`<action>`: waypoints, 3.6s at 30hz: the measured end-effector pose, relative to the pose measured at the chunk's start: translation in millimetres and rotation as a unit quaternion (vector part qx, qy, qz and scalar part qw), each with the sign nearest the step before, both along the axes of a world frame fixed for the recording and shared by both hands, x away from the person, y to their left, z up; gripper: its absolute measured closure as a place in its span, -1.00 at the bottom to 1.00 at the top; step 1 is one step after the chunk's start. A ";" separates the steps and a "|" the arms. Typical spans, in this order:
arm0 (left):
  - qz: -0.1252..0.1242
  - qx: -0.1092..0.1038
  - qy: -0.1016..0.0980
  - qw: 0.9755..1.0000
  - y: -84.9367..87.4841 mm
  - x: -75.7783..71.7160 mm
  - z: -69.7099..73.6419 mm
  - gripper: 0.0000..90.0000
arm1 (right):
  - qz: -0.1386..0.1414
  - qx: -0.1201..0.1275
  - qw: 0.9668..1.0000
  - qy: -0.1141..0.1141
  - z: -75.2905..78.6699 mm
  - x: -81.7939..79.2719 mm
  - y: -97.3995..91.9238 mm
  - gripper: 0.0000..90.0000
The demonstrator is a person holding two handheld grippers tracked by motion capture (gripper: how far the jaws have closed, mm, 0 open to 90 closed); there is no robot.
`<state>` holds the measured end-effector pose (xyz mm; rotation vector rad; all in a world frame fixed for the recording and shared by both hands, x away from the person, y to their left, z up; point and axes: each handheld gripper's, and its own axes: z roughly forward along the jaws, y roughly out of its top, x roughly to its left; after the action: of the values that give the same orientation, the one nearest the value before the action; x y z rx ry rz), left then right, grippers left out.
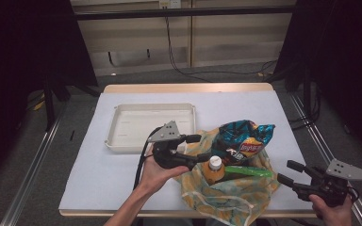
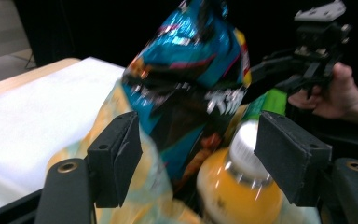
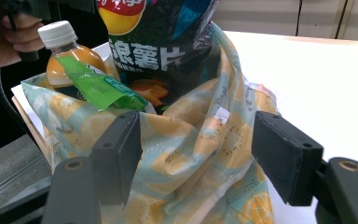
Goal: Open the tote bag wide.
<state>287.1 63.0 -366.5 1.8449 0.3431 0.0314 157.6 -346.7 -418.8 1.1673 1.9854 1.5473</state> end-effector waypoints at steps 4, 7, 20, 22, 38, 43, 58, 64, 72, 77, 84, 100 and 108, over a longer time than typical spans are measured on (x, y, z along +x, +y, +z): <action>-0.012 -0.011 -0.006 1.000 -14.5 5.9 10.3 -0.35 | 0.009 0.000 1.000 0.003 -1.8 -0.1 1.8 -0.27; -0.013 -0.008 -0.004 1.000 -25.0 14.7 16.8 -0.44 | 0.009 -0.001 1.000 0.004 -2.1 0.1 3.3 -0.28; -0.037 0.009 0.007 0.999 -76.0 34.2 30.7 -0.76 | 0.008 -0.004 1.000 0.015 -8.2 3.6 0.9 -0.29; -0.042 0.021 0.007 0.999 -85.0 36.1 30.0 -0.79 | 0.011 -0.006 1.000 0.018 -8.5 3.6 1.2 -0.29; -0.043 0.037 -0.013 0.998 -77.6 40.7 23.7 0.18 | 0.018 -0.012 0.999 0.023 -10.2 4.2 4.0 -0.26; -0.049 0.038 -0.025 0.998 -74.6 39.5 25.6 0.42 | 0.017 -0.012 0.999 0.024 -10.3 4.5 4.0 -0.26; -0.049 0.009 -0.028 0.998 -62.2 41.2 38.9 0.72 | 0.019 -0.007 1.000 0.021 -9.4 3.8 3.3 -0.27; -0.057 -0.006 -0.026 0.998 -57.1 40.4 44.9 0.74 | 0.017 -0.004 1.000 0.020 -9.1 3.8 2.1 -0.28; -0.053 -0.020 -0.037 0.998 -57.5 35.8 60.8 0.76 | 0.016 0.000 1.000 0.014 -8.4 2.8 1.3 -0.29; -0.061 -0.042 -0.033 0.997 -59.2 33.3 71.4 0.78 | 0.015 0.004 1.000 0.012 -8.0 2.6 -0.1 -0.29; -0.068 -0.052 -0.040 0.996 -56.9 29.4 87.9 0.79 | 0.015 0.008 1.000 0.009 -7.2 2.1 -0.6 -0.30; -0.062 -0.077 -0.045 0.994 -42.0 27.7 118.5 0.81 | 0.012 0.013 1.000 0.006 -5.8 0.2 -2.2 -0.32; -0.061 -0.101 -0.045 0.992 -34.6 30.8 138.0 0.82 | 0.014 0.014 1.000 0.005 -6.3 1.4 -2.0 -0.32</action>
<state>317.9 28.4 -228.6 1.6542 0.1645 -0.0050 159.0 -348.7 -425.1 1.1634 2.0017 1.5908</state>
